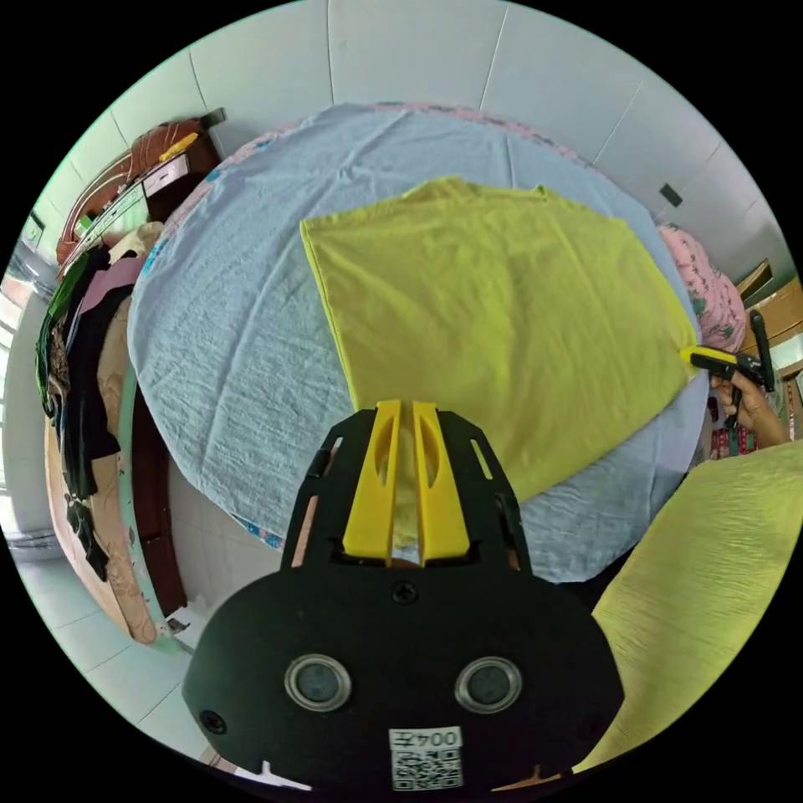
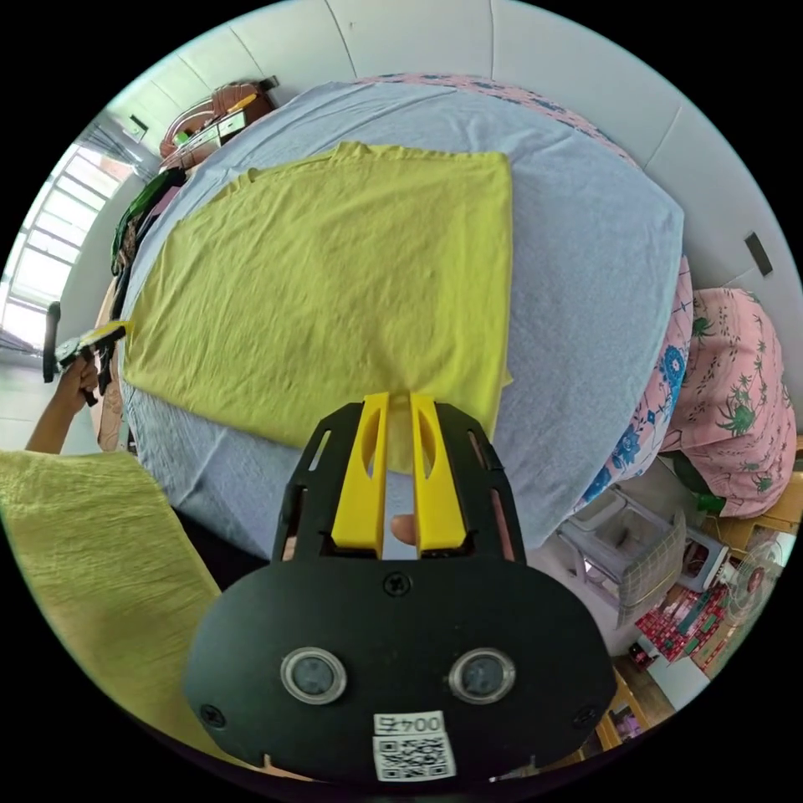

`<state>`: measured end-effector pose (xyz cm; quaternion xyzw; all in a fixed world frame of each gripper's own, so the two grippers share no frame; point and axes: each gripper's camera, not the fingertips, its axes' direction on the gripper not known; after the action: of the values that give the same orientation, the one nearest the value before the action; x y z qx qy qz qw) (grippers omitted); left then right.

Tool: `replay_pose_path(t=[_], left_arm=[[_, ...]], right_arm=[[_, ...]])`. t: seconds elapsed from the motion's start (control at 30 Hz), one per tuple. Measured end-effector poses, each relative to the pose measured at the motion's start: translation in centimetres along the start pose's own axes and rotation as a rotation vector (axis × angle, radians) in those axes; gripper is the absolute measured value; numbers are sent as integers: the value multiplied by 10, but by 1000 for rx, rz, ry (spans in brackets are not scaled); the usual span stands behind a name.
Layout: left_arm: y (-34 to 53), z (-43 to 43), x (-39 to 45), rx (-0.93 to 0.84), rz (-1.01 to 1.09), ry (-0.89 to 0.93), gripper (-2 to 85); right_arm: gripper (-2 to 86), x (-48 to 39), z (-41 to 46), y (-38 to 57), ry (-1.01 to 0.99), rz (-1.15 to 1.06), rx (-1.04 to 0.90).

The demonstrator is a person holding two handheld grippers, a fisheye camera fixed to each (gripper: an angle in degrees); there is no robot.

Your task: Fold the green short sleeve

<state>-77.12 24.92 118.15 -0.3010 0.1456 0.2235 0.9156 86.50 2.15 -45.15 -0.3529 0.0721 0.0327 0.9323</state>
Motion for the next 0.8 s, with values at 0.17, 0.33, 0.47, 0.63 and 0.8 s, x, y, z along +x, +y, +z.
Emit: replay_pose_path(t=[0.17, 0.33, 0.47, 0.63, 0.8], left_arm=[[-3, 12, -35, 29, -62, 84, 34], [-34, 3, -86, 132, -129, 154, 61], [-78, 15, -132, 147, -172, 191, 82], [-116, 40, -167, 131, -202, 238, 101], [-136, 65, -189, 117, -226, 318, 114]], right_arm=[[57, 22, -21, -13, -56, 64, 51], [72, 53, -56, -42, -138, 133, 235], [78, 87, -73, -92, -164, 214, 320], [83, 118, -71, -158, -141, 237, 310], [98, 140, -51, -210, -133, 233, 258]])
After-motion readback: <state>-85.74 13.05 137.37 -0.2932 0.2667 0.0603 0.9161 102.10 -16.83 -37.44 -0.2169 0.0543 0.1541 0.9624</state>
